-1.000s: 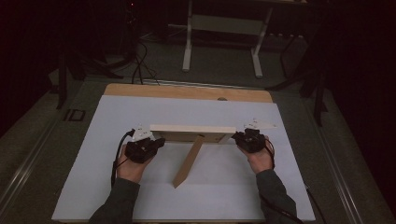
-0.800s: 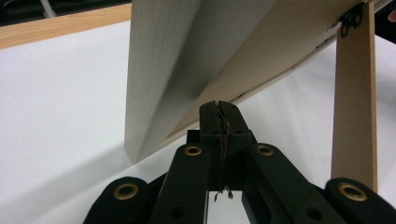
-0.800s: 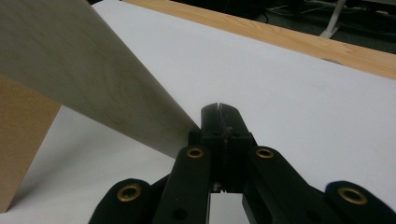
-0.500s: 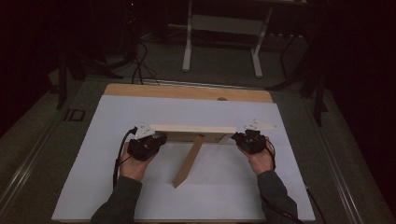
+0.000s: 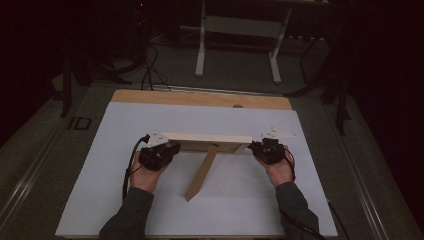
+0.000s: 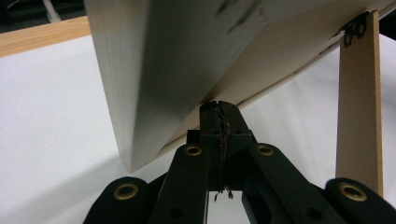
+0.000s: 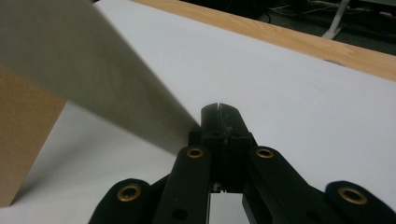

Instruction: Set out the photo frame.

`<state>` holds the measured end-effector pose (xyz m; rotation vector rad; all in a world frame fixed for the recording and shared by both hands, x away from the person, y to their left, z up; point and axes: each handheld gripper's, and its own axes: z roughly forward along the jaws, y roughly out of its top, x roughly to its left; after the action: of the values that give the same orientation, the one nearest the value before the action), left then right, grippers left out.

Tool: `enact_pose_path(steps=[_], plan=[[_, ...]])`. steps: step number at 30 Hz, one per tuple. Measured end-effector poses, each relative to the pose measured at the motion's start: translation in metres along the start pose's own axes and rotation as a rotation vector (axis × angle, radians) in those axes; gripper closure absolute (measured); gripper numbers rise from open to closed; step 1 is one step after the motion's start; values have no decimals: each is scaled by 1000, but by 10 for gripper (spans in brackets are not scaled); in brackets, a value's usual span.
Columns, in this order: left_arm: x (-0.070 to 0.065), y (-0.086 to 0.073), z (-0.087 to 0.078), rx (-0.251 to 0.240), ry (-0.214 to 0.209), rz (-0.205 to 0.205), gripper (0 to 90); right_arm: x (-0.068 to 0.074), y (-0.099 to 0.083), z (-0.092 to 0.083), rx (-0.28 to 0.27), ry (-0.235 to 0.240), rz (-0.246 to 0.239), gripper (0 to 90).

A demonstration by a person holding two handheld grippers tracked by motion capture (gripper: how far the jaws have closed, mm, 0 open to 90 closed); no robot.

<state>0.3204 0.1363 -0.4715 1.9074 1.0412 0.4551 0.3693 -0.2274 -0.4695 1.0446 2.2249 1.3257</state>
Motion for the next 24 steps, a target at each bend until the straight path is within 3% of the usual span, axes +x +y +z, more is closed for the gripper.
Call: enact_pose_path(steps=[12,24], plan=[[2,3,2,1,4,-8,900,-6,2,4,-6,23,42,900],[4,7,5,-6,-6,-21,900,-2,1,2,-4,37,34,900]])
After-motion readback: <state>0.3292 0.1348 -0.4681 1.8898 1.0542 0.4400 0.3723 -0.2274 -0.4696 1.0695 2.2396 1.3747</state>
